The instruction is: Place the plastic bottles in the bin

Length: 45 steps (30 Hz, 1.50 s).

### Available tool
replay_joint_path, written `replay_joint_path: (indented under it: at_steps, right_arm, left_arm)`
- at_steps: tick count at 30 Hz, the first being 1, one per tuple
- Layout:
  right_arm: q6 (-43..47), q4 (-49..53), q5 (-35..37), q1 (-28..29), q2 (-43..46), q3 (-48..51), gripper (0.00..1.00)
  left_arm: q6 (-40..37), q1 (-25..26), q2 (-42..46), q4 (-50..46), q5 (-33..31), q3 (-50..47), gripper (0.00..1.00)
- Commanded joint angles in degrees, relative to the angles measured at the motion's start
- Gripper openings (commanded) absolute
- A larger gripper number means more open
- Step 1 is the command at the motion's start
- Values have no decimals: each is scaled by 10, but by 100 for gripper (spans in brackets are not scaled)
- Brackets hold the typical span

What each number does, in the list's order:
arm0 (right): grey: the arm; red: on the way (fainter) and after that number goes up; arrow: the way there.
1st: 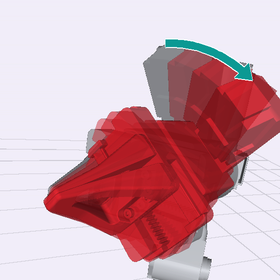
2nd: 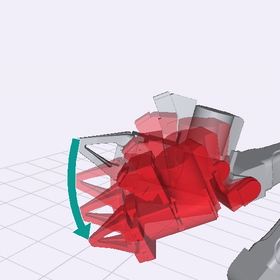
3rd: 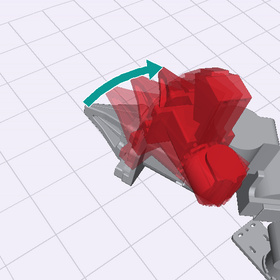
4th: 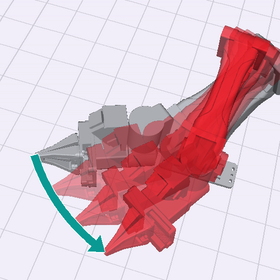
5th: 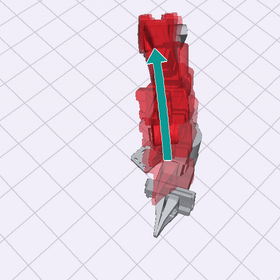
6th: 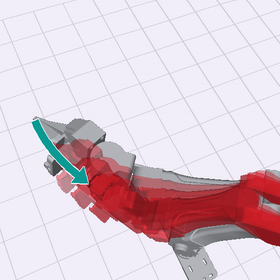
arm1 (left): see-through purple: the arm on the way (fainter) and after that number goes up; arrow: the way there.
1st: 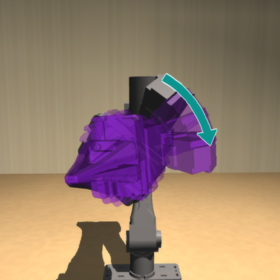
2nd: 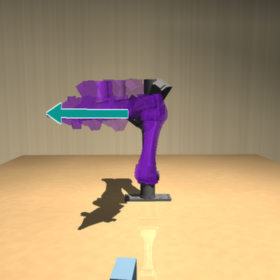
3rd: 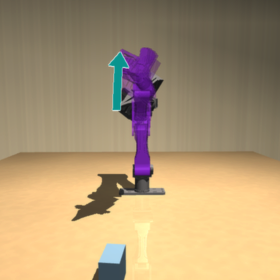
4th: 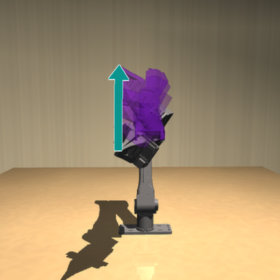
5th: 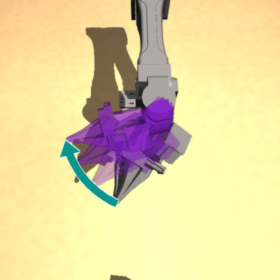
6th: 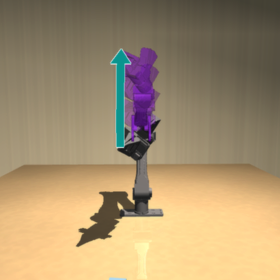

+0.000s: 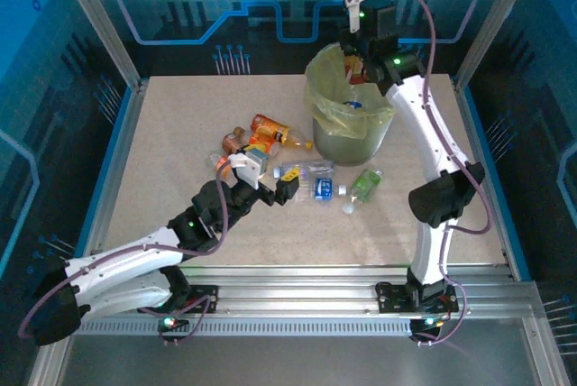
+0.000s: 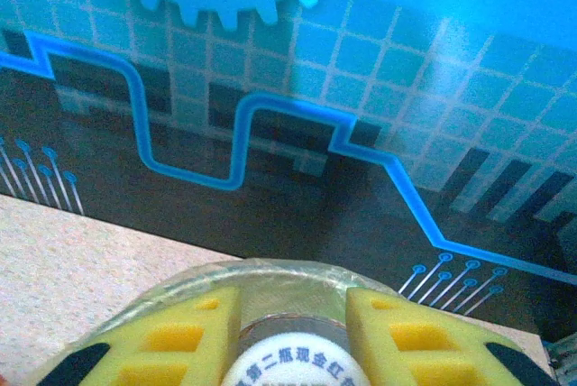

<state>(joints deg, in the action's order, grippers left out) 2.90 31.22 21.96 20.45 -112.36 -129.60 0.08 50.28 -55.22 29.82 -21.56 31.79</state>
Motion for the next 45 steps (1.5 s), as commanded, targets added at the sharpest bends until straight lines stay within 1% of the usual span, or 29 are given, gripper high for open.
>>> replay_joint_path:
  at_steps: [1,4,9,18,21,26,33,37,40,45]
  right_arm:
    - [22,-42,37,-10,-4,-1,0]
    - [17,-47,37,-18,-6,27,0]
    - [19,-82,34,-32,14,105,1]
    - [-15,-88,7,-60,50,208,9]
    - [-21,-69,-8,-61,53,219,9]
    - [-32,-10,-22,-58,52,202,10]
    - [-23,64,-29,-58,16,167,14]
    - [-24,86,-24,-59,-13,156,19]
    - [-28,86,-21,-59,-25,154,26]
    - [-30,98,-19,-59,-57,123,44]
  left_arm:
    - [17,-7,17,-6,-28,-14,99]
    - [25,-12,24,-10,-29,-19,99]
    - [38,-24,31,-19,-28,-22,99]
    - [46,-31,39,-31,-24,-24,99]
    - [48,-33,41,-34,-22,-23,99]
    - [51,-34,45,-46,-21,-20,99]
    - [63,-35,50,-60,-20,-19,99]
    - [65,-36,48,-71,-16,-14,99]
    - [67,-37,45,-78,-15,-9,99]
    - [68,-38,42,-91,-13,-2,99]
